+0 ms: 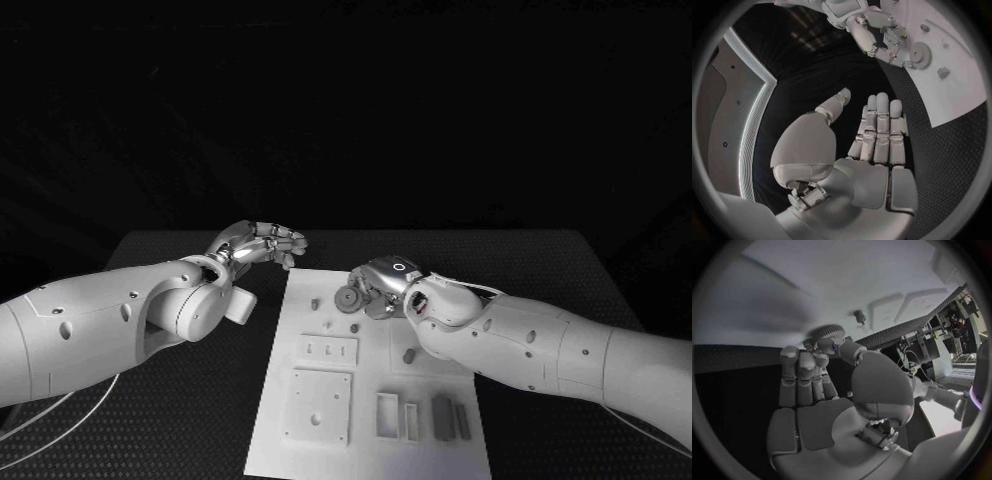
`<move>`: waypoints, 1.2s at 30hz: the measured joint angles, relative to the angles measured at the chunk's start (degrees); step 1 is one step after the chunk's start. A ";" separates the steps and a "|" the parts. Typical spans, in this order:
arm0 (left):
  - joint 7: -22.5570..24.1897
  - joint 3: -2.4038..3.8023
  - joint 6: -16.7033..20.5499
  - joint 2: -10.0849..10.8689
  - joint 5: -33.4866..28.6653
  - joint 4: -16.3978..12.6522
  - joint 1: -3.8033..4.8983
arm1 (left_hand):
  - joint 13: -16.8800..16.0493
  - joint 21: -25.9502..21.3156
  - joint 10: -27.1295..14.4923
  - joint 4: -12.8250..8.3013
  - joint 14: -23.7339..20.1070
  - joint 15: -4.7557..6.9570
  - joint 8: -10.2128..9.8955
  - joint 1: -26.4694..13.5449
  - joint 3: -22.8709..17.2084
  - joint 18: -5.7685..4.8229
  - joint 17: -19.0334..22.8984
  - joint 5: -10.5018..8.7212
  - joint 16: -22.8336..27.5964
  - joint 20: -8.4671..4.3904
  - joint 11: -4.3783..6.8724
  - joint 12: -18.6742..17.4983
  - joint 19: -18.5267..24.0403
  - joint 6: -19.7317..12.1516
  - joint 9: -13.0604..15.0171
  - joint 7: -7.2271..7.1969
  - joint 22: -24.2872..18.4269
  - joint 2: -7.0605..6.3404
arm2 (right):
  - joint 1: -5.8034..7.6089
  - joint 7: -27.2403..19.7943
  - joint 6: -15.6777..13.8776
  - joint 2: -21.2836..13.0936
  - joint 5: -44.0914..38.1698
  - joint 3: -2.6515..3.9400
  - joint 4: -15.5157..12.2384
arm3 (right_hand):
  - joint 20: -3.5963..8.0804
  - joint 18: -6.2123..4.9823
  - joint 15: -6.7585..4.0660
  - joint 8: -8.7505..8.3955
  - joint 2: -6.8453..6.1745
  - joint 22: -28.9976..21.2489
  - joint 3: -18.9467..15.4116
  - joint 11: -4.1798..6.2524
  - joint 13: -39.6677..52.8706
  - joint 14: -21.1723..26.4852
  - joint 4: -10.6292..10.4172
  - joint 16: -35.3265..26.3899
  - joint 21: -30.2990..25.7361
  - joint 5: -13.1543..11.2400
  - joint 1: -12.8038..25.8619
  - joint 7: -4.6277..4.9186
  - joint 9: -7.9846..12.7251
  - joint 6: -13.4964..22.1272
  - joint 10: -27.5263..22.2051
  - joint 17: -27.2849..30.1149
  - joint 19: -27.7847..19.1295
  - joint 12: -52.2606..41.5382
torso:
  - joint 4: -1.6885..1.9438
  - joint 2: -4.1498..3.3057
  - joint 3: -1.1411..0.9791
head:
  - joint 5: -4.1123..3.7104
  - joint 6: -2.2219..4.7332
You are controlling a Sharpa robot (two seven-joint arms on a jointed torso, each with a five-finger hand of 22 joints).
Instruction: Assemble the parts on the task board
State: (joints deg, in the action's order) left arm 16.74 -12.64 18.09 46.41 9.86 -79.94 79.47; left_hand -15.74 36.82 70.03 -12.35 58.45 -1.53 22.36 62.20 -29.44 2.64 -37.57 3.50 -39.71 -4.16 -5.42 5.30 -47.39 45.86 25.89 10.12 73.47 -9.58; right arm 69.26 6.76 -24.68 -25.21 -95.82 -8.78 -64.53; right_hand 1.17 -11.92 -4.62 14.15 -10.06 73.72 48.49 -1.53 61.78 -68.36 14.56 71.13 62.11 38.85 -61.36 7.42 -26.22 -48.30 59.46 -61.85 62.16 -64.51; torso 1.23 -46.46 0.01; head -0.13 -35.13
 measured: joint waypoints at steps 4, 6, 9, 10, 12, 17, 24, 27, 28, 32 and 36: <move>0.00 0.00 0.00 0.04 0.00 0.03 0.00 | 0.00 0.00 0.00 0.00 0.00 0.00 0.00 0.00 0.00 -0.01 0.00 0.00 0.00 0.00 0.00 0.00 0.00 0.00 0.00 0.00 0.00 0.00 | -0.16 -0.22 -0.07 -0.36 0.22 -0.14 -0.22 | 0.00 -0.01 0.01 0.87 0.12 0.03 0.31 0.00 0.00 -0.01 0.30 -0.01 0.03 0.00 0.12 -0.10 -0.26 -0.10 0.00 0.00 0.00 0.00 | -0.02 0.00 0.01 | -0.01 -0.07; 0.00 0.00 0.00 0.07 0.00 0.04 0.00 | 0.00 0.00 0.00 0.00 0.00 0.00 -0.01 0.00 0.00 -0.02 0.00 0.00 0.00 0.00 0.00 0.00 0.00 0.00 0.00 0.00 0.00 0.00 | -0.31 -0.25 -0.13 -0.70 0.29 -0.25 -0.28 | 0.00 -0.01 0.01 0.81 0.12 0.03 0.46 0.00 0.00 -0.01 0.15 -0.01 0.13 0.00 0.12 -0.16 -0.18 -0.16 0.00 0.00 0.00 -0.22 | -0.02 0.00 0.00 | -0.01 -0.07; -0.01 0.00 0.00 0.08 0.00 0.04 0.00 | 0.00 0.00 0.00 0.00 0.00 0.00 -0.22 0.00 0.00 -0.03 0.00 0.00 0.00 0.00 0.00 0.00 0.00 0.00 0.00 0.00 0.00 0.00 | -0.34 -0.25 -0.34 -1.16 0.44 -0.26 -0.28 | 0.00 -0.01 0.01 0.59 0.12 0.03 0.70 0.00 0.00 -0.01 0.39 -0.01 0.13 0.00 0.12 -0.16 0.12 -0.16 0.00 0.00 0.00 -0.22 | -0.03 0.00 -0.02 | 0.01 -0.08; -0.01 0.00 0.00 0.09 0.00 0.04 0.00 | 0.00 0.00 0.00 0.00 0.00 0.00 -0.22 0.00 0.00 -0.04 0.00 0.00 0.00 0.00 0.00 0.00 0.00 0.00 -0.01 0.00 0.00 0.00 | -0.32 -0.24 -0.44 -1.23 0.49 -0.26 -0.29 | 0.00 -0.01 0.01 0.59 0.12 0.03 0.70 -0.01 0.00 -0.02 0.39 -0.01 0.13 -0.01 0.12 -0.16 0.09 -0.16 0.00 0.00 0.00 -0.22 | -0.03 0.00 -0.02 | 0.02 -0.09; -0.01 0.01 0.00 0.11 0.00 0.04 0.00 | 0.01 0.00 0.00 0.00 0.00 0.00 -0.22 0.00 0.00 -0.04 0.00 0.00 0.00 0.00 0.00 0.00 0.00 0.00 0.03 0.00 0.00 0.00 | -0.29 -0.23 -0.62 -1.30 0.58 -0.23 -0.40 | 0.00 -0.01 0.01 0.66 0.12 0.03 0.78 -0.01 0.00 -0.02 0.47 -0.01 0.13 -0.01 0.12 -0.16 0.00 -0.16 0.00 0.01 0.00 -0.22 | -0.02 0.00 -0.02 | 0.02 -0.11; -0.02 0.01 0.00 0.15 0.00 0.06 0.00 | 0.01 0.00 0.00 0.00 0.00 0.00 -0.23 0.00 0.00 -0.07 0.00 0.00 0.00 0.00 0.00 0.01 0.00 0.00 0.05 0.00 0.00 0.00 | -0.27 -0.23 -1.40 -1.64 0.76 -0.21 -1.07 | -0.02 -0.01 0.02 0.93 -0.12 0.03 0.85 -0.01 -0.07 -0.03 0.54 -0.01 0.34 -0.01 0.36 -0.17 0.03 -0.17 -0.01 0.01 0.03 -0.22 | -0.02 0.00 -0.01 | 0.02 -0.16; -0.02 0.02 0.00 0.30 0.00 0.07 0.00 | -0.04 0.00 0.00 0.00 0.00 0.00 -0.22 0.00 0.00 -0.12 -0.01 0.00 0.00 0.00 0.00 0.01 0.00 0.00 0.04 0.00 0.00 0.00 | -0.26 -1.14 -5.25 -3.56 2.36 -0.14 -2.33 | -0.01 -0.01 0.05 0.93 -0.18 -0.01 1.33 -0.01 -0.24 -0.06 0.70 -0.01 0.34 -0.71 0.41 -0.17 0.03 -0.17 -0.01 0.01 0.05 -0.22 | -0.03 0.02 -0.01 | -0.07 -0.04; -0.02 0.05 0.00 0.35 0.00 0.17 0.00 | -0.04 0.00 -0.14 0.00 0.00 0.00 -0.22 0.00 0.00 -0.18 -0.01 0.00 0.00 0.00 -0.14 0.01 0.00 0.00 0.05 0.00 -0.02 0.00 | -0.02 -2.86 -7.93 -5.30 4.90 0.41 -3.56 | 0.31 -0.02 0.11 0.93 -0.99 -0.28 1.33 -0.01 -0.50 -0.12 0.70 0.00 0.34 -4.96 0.08 -0.17 0.22 -0.17 -0.01 0.01 0.39 -0.44 | -0.03 0.03 0.00 | -0.18 0.18; -0.01 0.05 0.00 0.37 0.00 0.22 0.00 | -0.04 0.00 -0.22 0.00 0.00 0.00 -0.22 0.00 0.00 -0.17 -0.01 0.00 0.00 0.00 -0.22 0.01 0.00 0.00 0.08 0.00 -0.05 0.00 | 0.16 -3.57 -8.62 -5.88 5.99 0.68 -3.96 | 0.43 -0.02 0.12 0.93 -1.49 -0.37 1.04 -0.01 -0.55 -0.12 0.41 0.00 0.34 -6.88 0.30 -0.17 0.25 -0.17 0.00 0.02 0.51 -0.44 | -0.05 0.04 0.02 | -0.23 0.27; 0.07 0.06 -0.03 0.45 0.00 0.38 0.00 | -0.10 0.00 -0.22 0.00 0.00 0.00 -0.22 0.00 0.00 0.08 0.00 0.00 0.00 0.00 -0.22 0.01 0.00 0.00 0.12 0.00 -0.04 0.00 | 1.32 -7.36 -9.90 -8.75 11.54 1.98 -5.74 | 0.69 -0.01 0.32 0.93 -3.84 -0.69 -1.41 0.00 -0.76 -0.33 -1.60 0.01 0.33 -20.52 0.89 -0.18 0.32 -0.18 0.00 0.10 0.77 -0.44 | -0.10 0.08 0.03 | -0.44 0.59; 0.12 0.07 -0.07 0.48 0.00 0.81 0.00 | -0.23 0.00 -0.22 0.00 0.00 0.00 -0.22 0.00 0.00 0.49 0.05 0.00 0.00 0.19 -0.22 0.01 0.19 0.00 0.26 0.00 -0.04 0.00 | 2.20 -12.04 -9.19 -12.87 19.06 3.40 -7.31 | 0.66 -0.02 0.81 0.93 -4.29 -0.72 -6.35 -0.01 -0.83 0.16 -1.81 0.01 0.33 -27.97 1.34 -0.27 0.39 -0.27 0.00 0.12 0.72 -0.44 | -0.23 0.12 -0.03 | -0.81 1.01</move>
State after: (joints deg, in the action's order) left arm 16.85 -12.57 18.01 46.89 9.86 -79.12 79.47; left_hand -15.97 36.81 69.81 -12.35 58.45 -1.53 22.14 62.20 -29.44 3.13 -37.52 3.50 -39.71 -3.97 -5.64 5.31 -47.20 45.86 26.15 10.12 73.43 -9.58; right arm 71.46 -5.28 -33.87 -38.09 -76.76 -5.38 -71.84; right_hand 1.84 -11.94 -3.80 15.08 -14.35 73.00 42.14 -1.54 60.95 -68.20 12.75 71.13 62.44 10.88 -60.02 7.16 -25.83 -48.57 59.46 -61.73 62.88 -64.95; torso 1.00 -46.34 -0.02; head -0.93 -34.12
